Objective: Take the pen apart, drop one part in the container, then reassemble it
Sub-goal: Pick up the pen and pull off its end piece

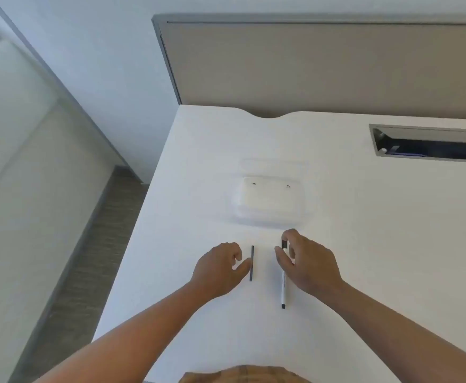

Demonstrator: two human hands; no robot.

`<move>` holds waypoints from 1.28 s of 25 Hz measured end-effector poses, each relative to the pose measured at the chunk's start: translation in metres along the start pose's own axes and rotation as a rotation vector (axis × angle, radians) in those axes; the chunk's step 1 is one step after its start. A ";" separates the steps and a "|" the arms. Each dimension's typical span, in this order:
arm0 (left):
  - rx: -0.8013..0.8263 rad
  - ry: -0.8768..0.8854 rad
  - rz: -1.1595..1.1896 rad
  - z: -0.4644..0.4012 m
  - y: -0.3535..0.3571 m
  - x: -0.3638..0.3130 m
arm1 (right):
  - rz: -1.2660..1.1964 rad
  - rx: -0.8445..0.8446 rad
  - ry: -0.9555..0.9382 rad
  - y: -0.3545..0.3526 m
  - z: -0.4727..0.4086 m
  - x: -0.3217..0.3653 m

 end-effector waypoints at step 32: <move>0.087 0.192 0.172 0.016 0.017 -0.024 | -0.551 0.613 0.606 0.032 0.016 -0.032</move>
Point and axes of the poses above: each hand's wrist, its own z-axis away from the middle knuckle, its own y-axis out of the palm, x = y × z, the point moved 6 cm from there along -z, towards the middle knuckle, and after that the axes turned 11 degrees about y, right-handed, at the moved point
